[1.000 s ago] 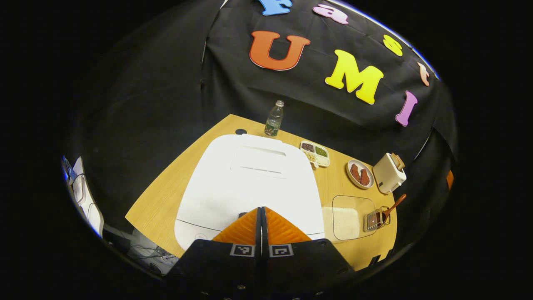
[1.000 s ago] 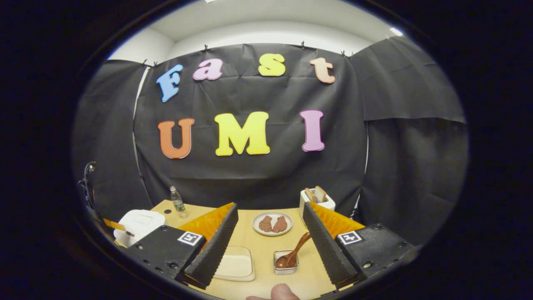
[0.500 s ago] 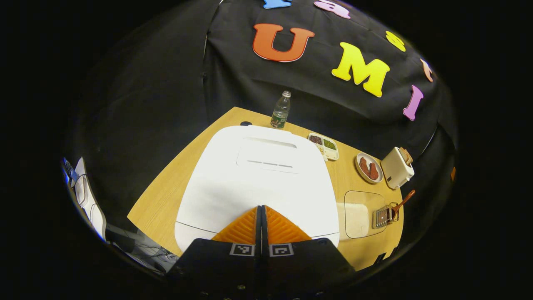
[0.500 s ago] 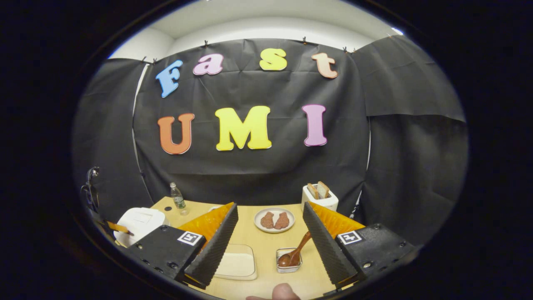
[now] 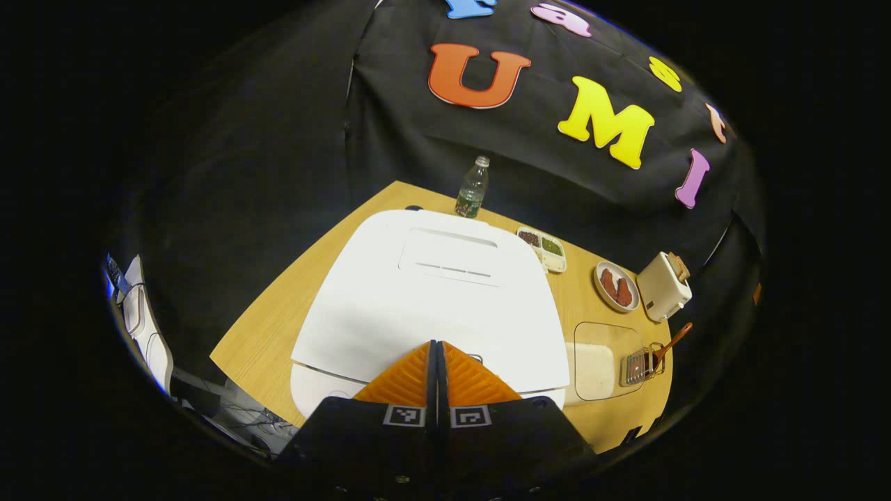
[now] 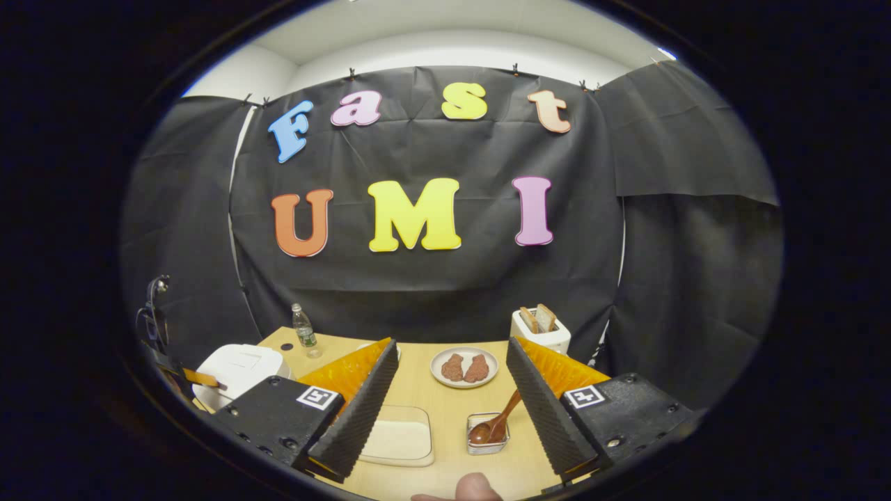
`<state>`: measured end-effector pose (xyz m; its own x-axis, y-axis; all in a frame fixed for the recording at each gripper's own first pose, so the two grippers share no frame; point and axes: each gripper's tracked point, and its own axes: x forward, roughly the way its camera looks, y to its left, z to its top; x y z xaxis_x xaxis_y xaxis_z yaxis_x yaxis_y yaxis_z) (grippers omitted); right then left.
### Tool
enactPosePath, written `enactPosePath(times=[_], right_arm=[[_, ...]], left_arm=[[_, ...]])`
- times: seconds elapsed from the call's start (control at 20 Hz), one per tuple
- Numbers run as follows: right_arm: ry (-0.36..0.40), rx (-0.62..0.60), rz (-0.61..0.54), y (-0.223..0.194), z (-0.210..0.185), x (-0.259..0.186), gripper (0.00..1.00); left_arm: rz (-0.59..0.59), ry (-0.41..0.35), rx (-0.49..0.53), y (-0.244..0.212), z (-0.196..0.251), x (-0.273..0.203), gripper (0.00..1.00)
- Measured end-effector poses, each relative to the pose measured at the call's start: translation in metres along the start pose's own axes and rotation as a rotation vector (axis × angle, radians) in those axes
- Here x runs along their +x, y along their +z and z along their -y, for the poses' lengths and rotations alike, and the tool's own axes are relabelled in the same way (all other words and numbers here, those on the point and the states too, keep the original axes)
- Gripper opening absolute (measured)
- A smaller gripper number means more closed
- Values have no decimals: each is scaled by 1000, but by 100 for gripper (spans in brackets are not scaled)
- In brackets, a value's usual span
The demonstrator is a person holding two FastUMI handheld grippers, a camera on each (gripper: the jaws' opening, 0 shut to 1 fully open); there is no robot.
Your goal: Close the left gripper, press the button to open the rice cooker; take a wooden spoon from the chopstick holder with the right hand, scoop a spoonful of rice and pour it into the rice cooker, then put the wooden spoon back into the chopstick holder.
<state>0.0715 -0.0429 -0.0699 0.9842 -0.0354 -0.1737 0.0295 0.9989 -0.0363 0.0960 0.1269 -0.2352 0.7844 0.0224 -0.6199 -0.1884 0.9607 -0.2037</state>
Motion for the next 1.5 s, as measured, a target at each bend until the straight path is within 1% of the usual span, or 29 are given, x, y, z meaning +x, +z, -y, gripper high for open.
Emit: enactPosePath(times=[0.25, 0.3, 0.4, 0.45, 0.5, 0.6, 0.65, 0.7, 0.75, 0.8, 0.85, 0.9, 0.95, 1.0, 1.05, 1.15, 1.2, 1.3, 1.35, 1.4, 1.45, 1.5], right_arm=[[1, 26, 34, 10, 5, -9, 100], [3, 26, 42, 13, 6, -11, 100], [-3, 26, 56, 17, 10, -14, 100], [0, 31, 62, 18, 12, -17, 97], [2, 40, 69, 20, 14, -19, 97], [4, 54, 80, 23, 21, -23, 97], [2, 58, 84, 24, 26, -26, 97], [1, 62, 88, 25, 30, -27, 97], [-2, 65, 89, 25, 33, -27, 100], [-4, 65, 86, 24, 38, -28, 97], [-5, 63, 79, 22, 41, -29, 97], [-1, 62, 70, 20, 44, -30, 97], [2, 61, 60, 17, 46, -29, 97], [3, 63, 50, 14, 49, -30, 100], [5, 62, 40, 10, 51, -29, 97], [9, 55, 17, 0, 56, -27, 97], [12, 49, 0, -6, 58, -25, 100], [21, 40, -35, -22, 62, -20, 100], [27, 41, -49, -28, 63, -17, 97], [34, 44, -62, -35, 64, -14, 100], [43, 46, -76, -42, 65, -10, 100], [52, 49, -94, -50, 66, -5, 97]], left_arm=[[257, 3, 88, 75, 19, -37, 1], [299, 8, 100, 88, 22, -43, 3], [357, 16, 94, 104, 26, -53, 3], [378, 15, 83, 109, 28, -57, 3], [394, 1, 76, 111, 33, -63, 3], [423, -12, 83, 116, 39, -76, 23], [440, -11, 97, 119, 42, -80, 53], [455, -3, 112, 120, 43, -87, 58], [469, -4, 124, 120, 47, -94, 79], [483, -7, 133, 120, 51, -100, 86], [499, -5, 142, 121, 55, -106, 91], [515, -1, 151, 121, 58, -113, 89], [529, -1, 161, 120, 60, -119, 95], [541, -3, 168, 119, 64, -126, 94], [552, -5, 172, 120, 68, -131, 94], [575, -13, 173, 117, 74, -142, 95], [586, -18, 173, 115, 77, -147, 94], [596, -31, 187, 110, 85, -152, 94], [600, -28, 198, 105, 87, -154, 94], [606, -28, 206, 104, 90, -156, 94], [610, -30, 213, 101, 93, -158, 94], [608, -38, 216, 99, 98, -159, 94]])
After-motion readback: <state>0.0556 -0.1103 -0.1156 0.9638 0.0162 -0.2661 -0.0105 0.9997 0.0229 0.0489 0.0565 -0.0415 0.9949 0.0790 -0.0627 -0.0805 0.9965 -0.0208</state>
